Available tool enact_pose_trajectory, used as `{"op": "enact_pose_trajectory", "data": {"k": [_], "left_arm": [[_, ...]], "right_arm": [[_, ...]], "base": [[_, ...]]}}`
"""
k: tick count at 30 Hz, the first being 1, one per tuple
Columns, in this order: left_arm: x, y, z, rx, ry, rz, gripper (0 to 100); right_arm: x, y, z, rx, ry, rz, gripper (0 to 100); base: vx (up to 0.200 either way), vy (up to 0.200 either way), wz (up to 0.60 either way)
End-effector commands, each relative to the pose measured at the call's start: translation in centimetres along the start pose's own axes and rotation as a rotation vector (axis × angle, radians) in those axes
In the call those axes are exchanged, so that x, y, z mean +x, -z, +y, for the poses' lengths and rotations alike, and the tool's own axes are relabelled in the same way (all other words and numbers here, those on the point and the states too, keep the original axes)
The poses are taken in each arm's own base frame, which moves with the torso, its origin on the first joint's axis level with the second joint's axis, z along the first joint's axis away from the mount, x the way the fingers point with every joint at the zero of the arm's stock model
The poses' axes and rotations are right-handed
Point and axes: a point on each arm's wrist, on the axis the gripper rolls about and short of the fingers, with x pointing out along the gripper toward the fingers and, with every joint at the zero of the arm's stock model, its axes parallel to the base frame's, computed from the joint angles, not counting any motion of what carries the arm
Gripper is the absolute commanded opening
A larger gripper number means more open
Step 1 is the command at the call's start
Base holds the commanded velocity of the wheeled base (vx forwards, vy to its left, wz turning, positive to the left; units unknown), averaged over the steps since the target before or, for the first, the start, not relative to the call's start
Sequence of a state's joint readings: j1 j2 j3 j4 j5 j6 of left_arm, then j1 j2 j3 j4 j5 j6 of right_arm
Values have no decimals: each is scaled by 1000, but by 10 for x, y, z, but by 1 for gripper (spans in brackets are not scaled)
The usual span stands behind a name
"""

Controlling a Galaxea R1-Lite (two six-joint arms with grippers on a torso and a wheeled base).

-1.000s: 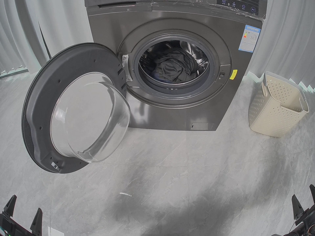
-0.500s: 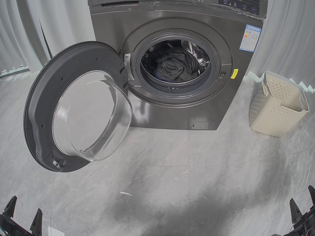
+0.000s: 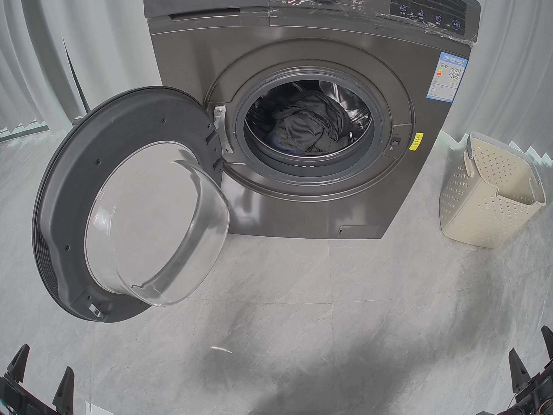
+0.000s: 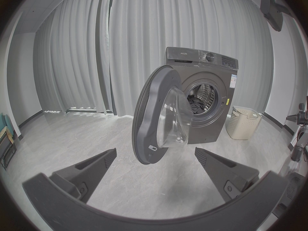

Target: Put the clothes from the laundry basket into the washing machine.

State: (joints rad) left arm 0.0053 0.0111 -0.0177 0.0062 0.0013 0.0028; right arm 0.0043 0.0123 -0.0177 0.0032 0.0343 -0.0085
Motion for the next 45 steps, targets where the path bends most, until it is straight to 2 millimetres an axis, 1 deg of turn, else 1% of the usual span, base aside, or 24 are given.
{"op": "enact_pose_trajectory", "data": {"k": [1,11,26,27,29,30,31,32,33,34,35,38,39,40,41,42,45], "left_arm": [[0,5,0,2,-1,5,100],[0,5,0,0,-1,5,100],[0,5,0,23,-9,1,100],[0,2,0,16,-14,-18,100],[-12,-38,0,-11,-8,-202,100],[-18,-56,0,-18,-7,-254,100],[-19,-61,0,-19,-4,-262,100],[-18,-75,0,-17,2,-233,100],[-11,-81,0,-10,25,-165,100],[-5,-81,-1,-6,50,-122,100],[7,-83,-2,-4,97,-50,100],[29,-91,-4,-14,192,44,100],[34,-94,-5,-22,218,55,100],[36,-94,-5,-24,222,60,100],[49,-99,-6,-28,262,85,100],[52,-100,-6,-29,268,91,100],[74,-107,-7,-35,317,127,100]], "right_arm": [[0,5,0,1,-1,5,100],[0,5,0,1,0,5,100],[0,5,0,1,0,4,100],[0,5,0,1,0,4,100],[0,5,0,1,0,4,100],[0,5,0,1,0,4,100],[0,5,0,1,0,4,100],[0,5,0,1,0,5,100],[0,5,0,1,0,5,100],[0,5,0,1,0,5,100],[0,5,0,1,0,4,100],[0,5,0,1,0,5,100],[0,5,0,1,0,4,100],[0,5,0,1,0,5,100],[0,5,0,1,0,5,100],[0,5,0,1,0,4,100],[0,5,0,1,0,5,100]], "base": [[0,200,0],[0,200,0],[0,0,0],[0,0,0],[0,0,0],[0,0,0],[0,0,0],[0,0,0],[0,0,0],[0,0,0],[0,0,0],[0,0,0],[0,0,0],[0,0,0],[0,0,0],[0,0,0],[0,0,0]]}}
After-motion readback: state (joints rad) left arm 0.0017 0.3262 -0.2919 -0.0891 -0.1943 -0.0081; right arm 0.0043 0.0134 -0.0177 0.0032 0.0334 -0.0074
